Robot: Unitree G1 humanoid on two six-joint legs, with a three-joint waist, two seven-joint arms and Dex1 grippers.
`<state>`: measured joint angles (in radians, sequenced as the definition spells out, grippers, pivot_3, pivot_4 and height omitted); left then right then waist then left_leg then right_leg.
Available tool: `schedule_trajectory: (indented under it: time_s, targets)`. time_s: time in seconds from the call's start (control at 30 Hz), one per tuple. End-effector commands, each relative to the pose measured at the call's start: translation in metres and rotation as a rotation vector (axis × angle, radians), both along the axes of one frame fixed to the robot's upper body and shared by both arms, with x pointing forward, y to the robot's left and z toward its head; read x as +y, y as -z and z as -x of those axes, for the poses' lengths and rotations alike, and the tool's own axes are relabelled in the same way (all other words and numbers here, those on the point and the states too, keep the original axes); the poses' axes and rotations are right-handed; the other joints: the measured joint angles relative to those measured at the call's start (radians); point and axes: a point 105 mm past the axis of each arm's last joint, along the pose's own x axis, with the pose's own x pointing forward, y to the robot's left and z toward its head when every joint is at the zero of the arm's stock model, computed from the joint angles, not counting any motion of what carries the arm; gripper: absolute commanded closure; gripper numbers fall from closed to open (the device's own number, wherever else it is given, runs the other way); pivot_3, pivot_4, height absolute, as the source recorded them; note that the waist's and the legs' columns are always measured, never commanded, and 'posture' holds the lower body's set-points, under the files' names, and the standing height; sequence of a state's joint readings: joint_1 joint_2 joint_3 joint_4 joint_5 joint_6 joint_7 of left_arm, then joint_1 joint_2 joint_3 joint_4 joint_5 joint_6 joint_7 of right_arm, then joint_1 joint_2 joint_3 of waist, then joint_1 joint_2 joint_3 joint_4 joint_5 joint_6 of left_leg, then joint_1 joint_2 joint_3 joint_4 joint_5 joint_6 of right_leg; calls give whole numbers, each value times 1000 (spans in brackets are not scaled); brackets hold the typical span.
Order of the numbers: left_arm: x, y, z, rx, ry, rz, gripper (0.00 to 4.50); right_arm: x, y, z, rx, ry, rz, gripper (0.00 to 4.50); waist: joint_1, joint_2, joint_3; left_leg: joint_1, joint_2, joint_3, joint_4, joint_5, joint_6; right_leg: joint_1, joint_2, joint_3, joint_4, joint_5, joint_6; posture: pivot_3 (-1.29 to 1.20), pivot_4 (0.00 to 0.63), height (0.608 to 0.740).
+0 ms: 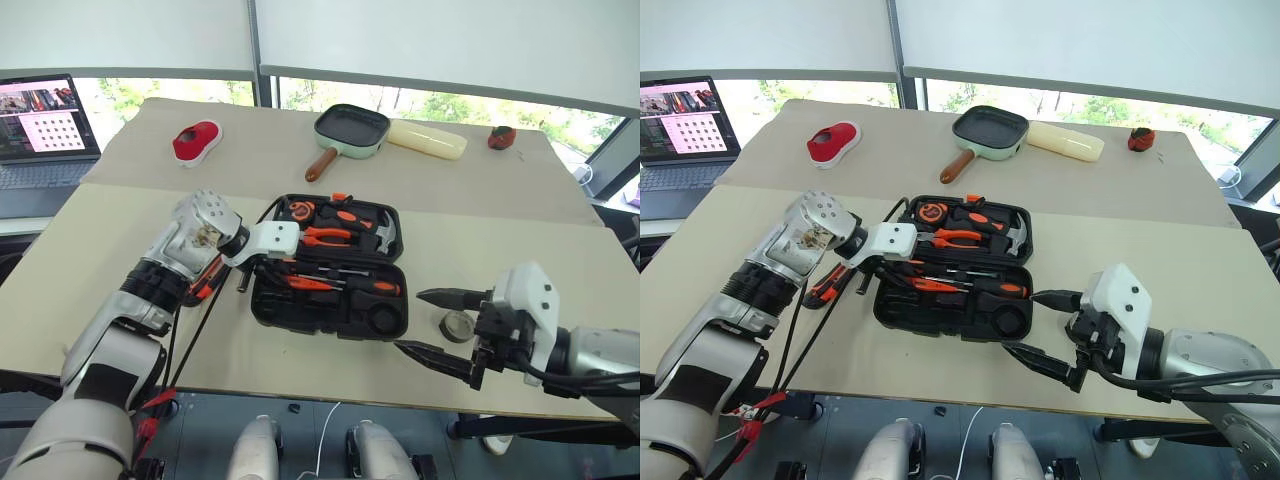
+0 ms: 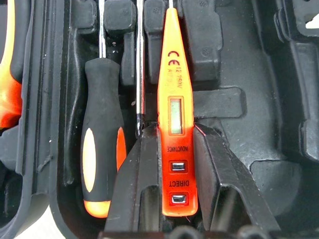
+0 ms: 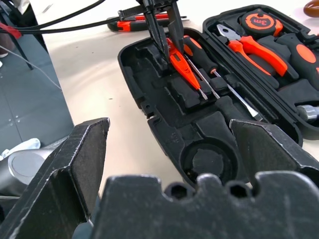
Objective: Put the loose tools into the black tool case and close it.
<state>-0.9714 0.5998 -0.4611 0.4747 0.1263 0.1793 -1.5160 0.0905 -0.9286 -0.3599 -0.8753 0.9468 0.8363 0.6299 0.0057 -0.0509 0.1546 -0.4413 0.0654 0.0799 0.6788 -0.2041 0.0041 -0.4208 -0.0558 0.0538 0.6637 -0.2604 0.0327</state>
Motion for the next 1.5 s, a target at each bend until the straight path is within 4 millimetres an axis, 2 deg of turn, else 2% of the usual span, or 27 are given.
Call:
schedule_trajectory:
  time_s: [0.03,0.07,0.1,0.17,0.27,0.37,0.5,0.7,0.83,1.07,1.5]
  targets:
    - [5,-10,2,29,-15,14,3574,2,-7,-1,-45,-8,-8,0,0,0,0,0,0,0,0,0,0,0,0,0,0,0,0,0,150,740]
    - [3,-15,4,47,-9,37,3073,1,-7,-1,-44,-7,-8,0,0,0,0,0,0,0,0,0,0,0,0,0,0,0,0,0,150,740]
    - [2,-19,6,61,-7,59,2919,1,-6,-2,-44,-5,-8,0,0,0,0,0,0,0,0,0,0,0,0,0,0,0,0,0,150,740]
    - [1,-26,8,74,-7,87,2064,1,-6,-3,-43,-4,-10,0,-2,0,0,0,0,0,0,0,0,-1,0,0,0,0,0,0,150,740]
    - [1,-37,9,83,-10,129,1142,2,-5,-3,-40,-8,-13,0,-3,0,0,0,0,0,0,0,0,-1,0,0,0,0,0,0,150,740]
    - [0,-51,9,76,-10,200,1142,2,-4,-3,-36,-10,-13,0,-3,0,0,0,0,-1,0,0,0,-1,0,0,0,0,0,0,150,740]
    - [-3,-57,6,47,11,306,1142,3,-3,-4,-36,-13,-13,0,-2,0,0,0,0,-1,0,0,0,0,0,0,0,0,0,0,150,740]
    - [-7,-36,3,22,6,498,2892,5,-3,-4,-31,-15,-17,0,-2,0,0,0,0,-1,0,0,0,0,0,0,0,0,0,0,150,740]
    - [-9,-19,5,-25,-6,576,4461,5,-2,-5,-29,-12,-15,0,-3,0,0,0,0,-1,0,0,0,-1,0,0,0,0,0,0,150,740]
    - [-13,9,11,-48,-62,602,4461,4,-1,-4,-16,-8,-15,0,-1,0,0,0,0,-1,0,0,0,0,0,0,0,0,0,0,150,740]
    - [-17,22,14,-41,-44,565,4461,8,1,-6,-2,-13,-24,0,4,1,0,0,0,0,0,0,0,0,0,0,0,0,1,0,150,740]
